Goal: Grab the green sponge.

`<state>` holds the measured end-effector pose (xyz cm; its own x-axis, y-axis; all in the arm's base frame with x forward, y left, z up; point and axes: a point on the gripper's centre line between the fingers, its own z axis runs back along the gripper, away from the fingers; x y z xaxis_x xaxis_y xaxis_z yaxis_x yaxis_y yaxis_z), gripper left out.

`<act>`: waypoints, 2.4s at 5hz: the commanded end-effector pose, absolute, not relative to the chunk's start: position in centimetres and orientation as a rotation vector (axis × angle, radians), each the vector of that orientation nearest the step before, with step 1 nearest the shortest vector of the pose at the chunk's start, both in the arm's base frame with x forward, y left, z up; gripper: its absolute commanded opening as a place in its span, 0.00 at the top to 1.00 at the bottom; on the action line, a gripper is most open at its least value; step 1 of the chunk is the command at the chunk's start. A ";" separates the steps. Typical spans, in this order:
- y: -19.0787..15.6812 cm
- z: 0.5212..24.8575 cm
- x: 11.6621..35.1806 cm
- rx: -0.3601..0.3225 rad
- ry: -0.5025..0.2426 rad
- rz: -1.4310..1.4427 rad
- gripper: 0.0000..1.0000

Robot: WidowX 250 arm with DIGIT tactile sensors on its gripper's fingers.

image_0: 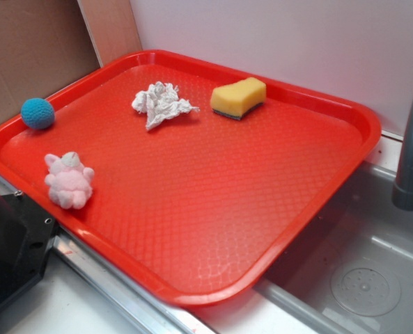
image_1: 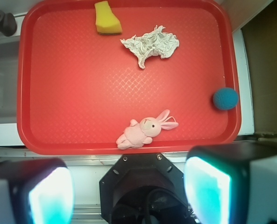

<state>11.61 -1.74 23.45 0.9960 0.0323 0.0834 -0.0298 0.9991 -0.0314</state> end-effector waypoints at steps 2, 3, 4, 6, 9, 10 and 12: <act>-2.0 22.9 12.5 -0.024 -0.143 0.062 0.00; -1.9 21.8 14.7 -0.014 -0.174 0.082 0.00; -1.7 19.8 17.9 -0.038 -0.245 0.116 0.00; -1.5 15.2 24.6 -0.150 -0.285 0.086 0.00; -2.1 10.4 31.9 -0.045 -0.270 0.065 0.00; -2.9 8.9 33.6 -0.023 -0.256 0.043 0.00; -4.5 5.3 35.2 -0.060 -0.181 -0.027 0.00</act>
<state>33.78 -4.05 3.25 0.9942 -0.0090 0.1069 0.0143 0.9987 -0.0485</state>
